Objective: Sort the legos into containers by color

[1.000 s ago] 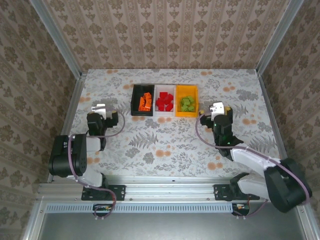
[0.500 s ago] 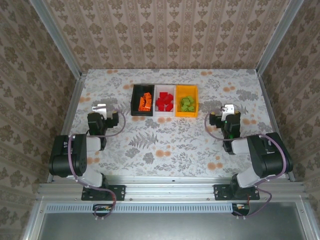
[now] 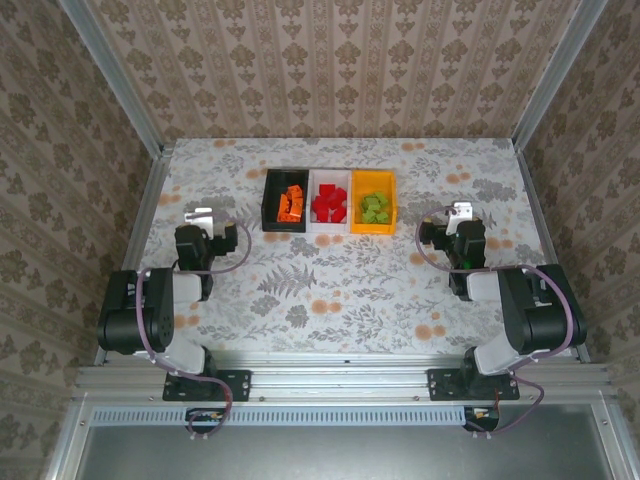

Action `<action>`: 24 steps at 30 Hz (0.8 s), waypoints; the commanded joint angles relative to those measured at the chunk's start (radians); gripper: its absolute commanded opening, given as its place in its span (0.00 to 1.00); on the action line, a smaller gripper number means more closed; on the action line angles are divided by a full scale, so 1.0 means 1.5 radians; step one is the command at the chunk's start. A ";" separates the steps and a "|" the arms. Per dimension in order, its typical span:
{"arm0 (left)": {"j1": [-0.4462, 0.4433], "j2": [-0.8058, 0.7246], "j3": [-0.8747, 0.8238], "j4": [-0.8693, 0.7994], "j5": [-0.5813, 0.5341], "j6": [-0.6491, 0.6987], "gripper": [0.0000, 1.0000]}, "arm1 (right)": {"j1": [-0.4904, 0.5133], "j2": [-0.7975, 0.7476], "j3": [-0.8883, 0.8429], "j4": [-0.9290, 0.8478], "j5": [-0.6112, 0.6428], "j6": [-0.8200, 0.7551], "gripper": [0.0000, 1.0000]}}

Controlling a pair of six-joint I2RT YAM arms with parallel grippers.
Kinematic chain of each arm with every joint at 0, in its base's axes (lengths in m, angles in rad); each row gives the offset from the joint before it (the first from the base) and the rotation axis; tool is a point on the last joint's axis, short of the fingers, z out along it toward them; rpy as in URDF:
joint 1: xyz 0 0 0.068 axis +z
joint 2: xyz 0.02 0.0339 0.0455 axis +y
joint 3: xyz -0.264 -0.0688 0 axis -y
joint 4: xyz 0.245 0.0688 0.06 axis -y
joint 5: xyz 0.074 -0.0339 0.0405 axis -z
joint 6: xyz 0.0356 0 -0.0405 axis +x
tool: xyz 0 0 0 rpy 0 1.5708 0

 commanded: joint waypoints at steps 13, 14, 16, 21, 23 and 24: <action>-0.004 -0.005 0.005 -0.005 -0.001 0.015 1.00 | 0.001 0.001 0.004 -0.004 -0.016 0.012 1.00; -0.004 -0.005 0.006 -0.005 -0.002 0.016 1.00 | 0.001 0.001 0.004 -0.005 -0.017 0.012 1.00; -0.004 -0.005 0.005 -0.005 -0.001 0.015 1.00 | 0.001 0.001 0.005 -0.005 -0.017 0.012 1.00; -0.006 -0.004 0.005 -0.003 0.001 0.021 1.00 | 0.001 0.001 0.005 -0.005 -0.018 0.012 1.00; -0.003 -0.003 0.009 -0.010 0.011 0.018 1.00 | 0.003 0.001 0.005 -0.005 -0.016 0.012 1.00; 0.002 -0.003 0.010 -0.012 0.018 0.017 1.00 | 0.002 0.001 0.005 -0.005 -0.017 0.012 1.00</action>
